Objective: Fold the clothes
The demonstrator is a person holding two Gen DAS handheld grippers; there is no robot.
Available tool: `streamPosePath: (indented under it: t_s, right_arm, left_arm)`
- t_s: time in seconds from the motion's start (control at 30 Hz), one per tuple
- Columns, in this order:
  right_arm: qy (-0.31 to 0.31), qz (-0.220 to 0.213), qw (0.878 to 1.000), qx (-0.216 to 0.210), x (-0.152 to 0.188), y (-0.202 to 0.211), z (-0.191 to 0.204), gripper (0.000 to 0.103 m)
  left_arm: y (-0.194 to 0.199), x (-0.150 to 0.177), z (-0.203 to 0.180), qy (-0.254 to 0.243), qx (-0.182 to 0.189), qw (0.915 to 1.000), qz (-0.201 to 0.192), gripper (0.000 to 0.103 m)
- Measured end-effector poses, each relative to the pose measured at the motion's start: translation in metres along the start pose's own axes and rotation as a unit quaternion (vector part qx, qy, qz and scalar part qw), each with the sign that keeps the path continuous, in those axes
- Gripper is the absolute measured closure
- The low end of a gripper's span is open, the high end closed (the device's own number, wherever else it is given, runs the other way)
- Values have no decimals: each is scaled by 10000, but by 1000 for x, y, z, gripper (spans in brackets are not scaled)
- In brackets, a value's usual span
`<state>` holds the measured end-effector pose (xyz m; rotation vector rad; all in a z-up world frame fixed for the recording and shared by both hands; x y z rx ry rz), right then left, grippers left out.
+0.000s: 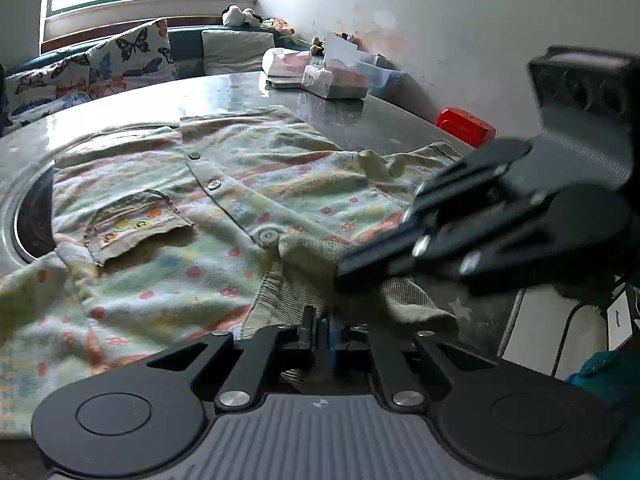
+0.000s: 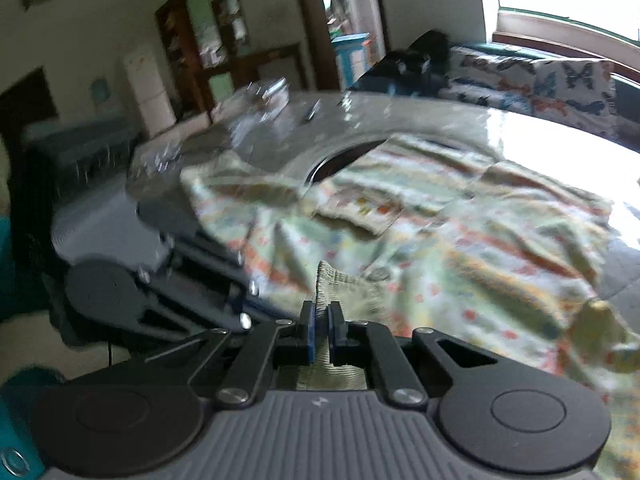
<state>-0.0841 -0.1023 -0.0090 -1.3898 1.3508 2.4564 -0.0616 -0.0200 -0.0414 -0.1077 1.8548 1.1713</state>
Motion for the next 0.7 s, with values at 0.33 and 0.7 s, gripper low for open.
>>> streamPosePath:
  t_s: [0.33, 0.7]
  right_arm:
    - [137, 305, 9994, -39, 11, -16, 2, 93]
    - [-66, -174, 9982, 563, -10, 13, -24, 89]
  left_arm:
    - [41, -13, 27, 168, -545, 9976, -403, 89]
    - [16, -42, 34, 595, -398, 9946, -746, 90]
Point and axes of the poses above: each gripper's, at about its wrist camera, not at the fingertips, and y roughly against the way its jaws point, z to its left, x to its underside, the point moved 5 cm from there along -y, roughly the way its jaws point, and after that the axes turned 4 degrees about -y, right-handed, at the moved point
